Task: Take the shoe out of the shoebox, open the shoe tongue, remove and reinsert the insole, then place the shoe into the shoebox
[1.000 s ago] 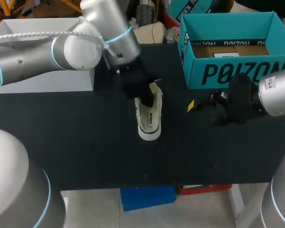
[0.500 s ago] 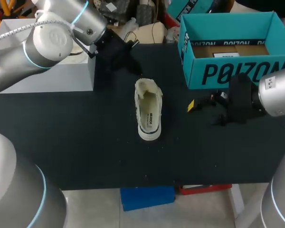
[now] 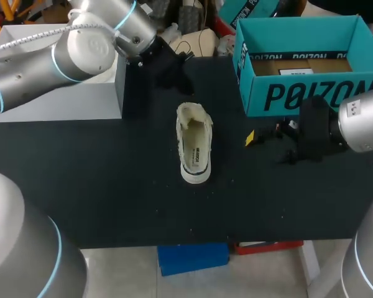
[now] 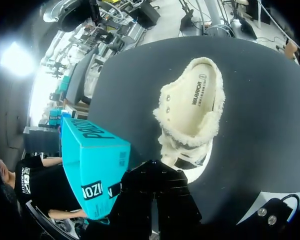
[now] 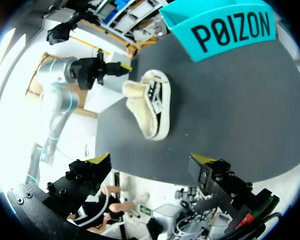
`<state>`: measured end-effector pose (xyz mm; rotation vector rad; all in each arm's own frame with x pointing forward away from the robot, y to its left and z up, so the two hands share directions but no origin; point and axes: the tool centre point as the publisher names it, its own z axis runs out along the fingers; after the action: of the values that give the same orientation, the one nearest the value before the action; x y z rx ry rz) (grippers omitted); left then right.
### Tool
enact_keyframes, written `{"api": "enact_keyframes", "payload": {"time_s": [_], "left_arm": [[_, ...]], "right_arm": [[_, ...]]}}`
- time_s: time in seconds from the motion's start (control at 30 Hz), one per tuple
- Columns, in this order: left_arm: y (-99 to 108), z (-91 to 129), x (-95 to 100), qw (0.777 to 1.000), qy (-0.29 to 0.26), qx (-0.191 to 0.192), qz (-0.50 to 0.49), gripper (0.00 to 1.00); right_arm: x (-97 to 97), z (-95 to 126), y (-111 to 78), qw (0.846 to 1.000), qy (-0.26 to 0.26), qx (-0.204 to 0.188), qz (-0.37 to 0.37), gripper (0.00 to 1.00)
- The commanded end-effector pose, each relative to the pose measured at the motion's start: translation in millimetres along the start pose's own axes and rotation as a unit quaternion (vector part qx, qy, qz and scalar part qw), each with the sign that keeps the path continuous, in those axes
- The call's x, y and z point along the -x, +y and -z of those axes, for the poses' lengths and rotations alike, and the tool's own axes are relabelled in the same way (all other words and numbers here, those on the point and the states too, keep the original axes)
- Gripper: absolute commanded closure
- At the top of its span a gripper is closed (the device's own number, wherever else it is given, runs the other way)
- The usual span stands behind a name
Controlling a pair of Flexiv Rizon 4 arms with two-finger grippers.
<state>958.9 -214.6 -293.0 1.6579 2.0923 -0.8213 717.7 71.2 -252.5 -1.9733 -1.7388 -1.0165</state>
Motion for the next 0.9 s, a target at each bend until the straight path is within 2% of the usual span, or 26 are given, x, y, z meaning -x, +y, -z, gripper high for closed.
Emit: {"api": "enact_keyframes", "payload": {"time_s": [0.03,0.17,0.27,0.47,0.6,0.9], "left_arm": [[11.0,-17.9,9.0,1.0,0.019,-0.011,0.001,1.0],[4.8,-23.0,7.3,0.999,0.031,-0.028,-0.006,1.0],[-9.4,-21.6,6.2,0.998,0.036,-0.048,-0.01,1.0],[-32.8,-14.1,1.6,0.997,0.044,-0.056,-0.019,1.0],[-44.4,-17.1,-3.0,0.996,0.054,-0.066,-0.02,1.0],[-52.5,-36.8,-20.6,0.994,0.071,-0.08,-0.005,1.0]], "right_arm": [[-0.6,-0.5,-0.2,1.0,-0.001,0.0,0.0,0.0],[-0.6,-0.5,-0.2,1.0,-0.001,0.0,0.0,0.0],[-0.6,-0.5,-0.2,1.0,-0.001,0.0,0.0,0.0],[-0.6,-0.5,-0.2,1.0,-0.001,0.0,0.0,0.0],[-0.6,-0.5,-0.2,1.0,-0.001,0.0,0.0,0.0],[-0.6,-0.5,-0.2,1.0,-0.001,0.0,0.0,0.0]]}}
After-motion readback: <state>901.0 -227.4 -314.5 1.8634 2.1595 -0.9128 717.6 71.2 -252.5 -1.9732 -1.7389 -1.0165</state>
